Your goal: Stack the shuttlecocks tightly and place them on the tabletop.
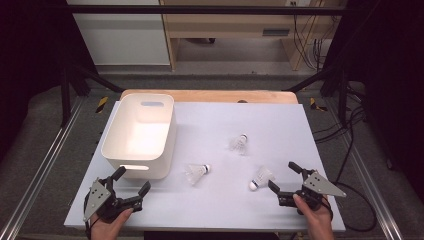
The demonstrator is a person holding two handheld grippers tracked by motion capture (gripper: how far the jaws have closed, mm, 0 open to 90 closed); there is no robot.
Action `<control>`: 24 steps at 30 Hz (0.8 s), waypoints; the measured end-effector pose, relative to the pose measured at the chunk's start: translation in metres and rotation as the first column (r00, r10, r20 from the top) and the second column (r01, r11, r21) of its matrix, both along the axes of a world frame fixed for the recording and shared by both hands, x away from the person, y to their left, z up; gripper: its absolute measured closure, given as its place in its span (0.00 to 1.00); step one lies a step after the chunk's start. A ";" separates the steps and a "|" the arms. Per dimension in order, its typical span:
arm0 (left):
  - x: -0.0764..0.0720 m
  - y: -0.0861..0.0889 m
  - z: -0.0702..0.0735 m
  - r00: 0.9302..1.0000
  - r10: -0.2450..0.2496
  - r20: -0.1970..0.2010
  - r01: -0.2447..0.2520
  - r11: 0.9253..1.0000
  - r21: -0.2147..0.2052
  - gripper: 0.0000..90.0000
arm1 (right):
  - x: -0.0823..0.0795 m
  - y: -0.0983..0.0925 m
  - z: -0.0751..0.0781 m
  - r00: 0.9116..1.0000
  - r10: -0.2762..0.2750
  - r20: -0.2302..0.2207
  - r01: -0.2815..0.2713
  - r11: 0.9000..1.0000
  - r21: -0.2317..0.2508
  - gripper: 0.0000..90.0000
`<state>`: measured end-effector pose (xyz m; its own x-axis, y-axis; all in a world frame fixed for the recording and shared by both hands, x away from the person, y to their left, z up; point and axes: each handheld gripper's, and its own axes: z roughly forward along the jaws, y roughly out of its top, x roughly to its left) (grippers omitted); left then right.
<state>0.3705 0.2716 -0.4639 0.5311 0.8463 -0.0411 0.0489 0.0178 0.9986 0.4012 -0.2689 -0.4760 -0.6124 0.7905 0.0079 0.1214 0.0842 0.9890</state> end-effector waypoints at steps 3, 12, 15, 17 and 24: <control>-0.001 -0.002 0.000 1.000 -0.005 -0.001 0.005 1.000 0.004 0.02 | 0.000 0.000 0.000 1.000 -0.002 0.001 0.002 1.000 0.000 0.03; -0.003 -0.002 -0.001 1.000 -0.007 -0.009 0.008 1.000 0.011 0.03 | 0.001 0.000 -0.001 1.000 -0.016 -0.008 0.016 1.000 -0.010 0.03; -0.004 -0.003 0.000 1.000 -0.009 -0.012 0.009 1.000 0.010 0.03 | 0.001 -0.001 0.001 1.000 -0.021 -0.005 0.021 1.000 -0.006 0.03; -0.004 -0.003 0.000 1.000 -0.006 -0.017 0.006 1.000 0.016 0.03 | 0.001 -0.001 0.001 1.000 -0.023 -0.007 0.023 1.000 -0.010 0.03; -0.005 -0.005 0.000 1.000 0.000 -0.020 0.001 1.000 0.024 0.03 | 0.000 -0.001 0.001 1.000 -0.027 -0.001 0.027 0.999 -0.017 0.04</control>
<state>0.3653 0.2662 -0.4637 0.5310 0.8468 -0.0316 0.0685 -0.0057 0.9976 0.4013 -0.2702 -0.4750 -0.5907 0.8069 -0.0047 0.1253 0.0976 0.9873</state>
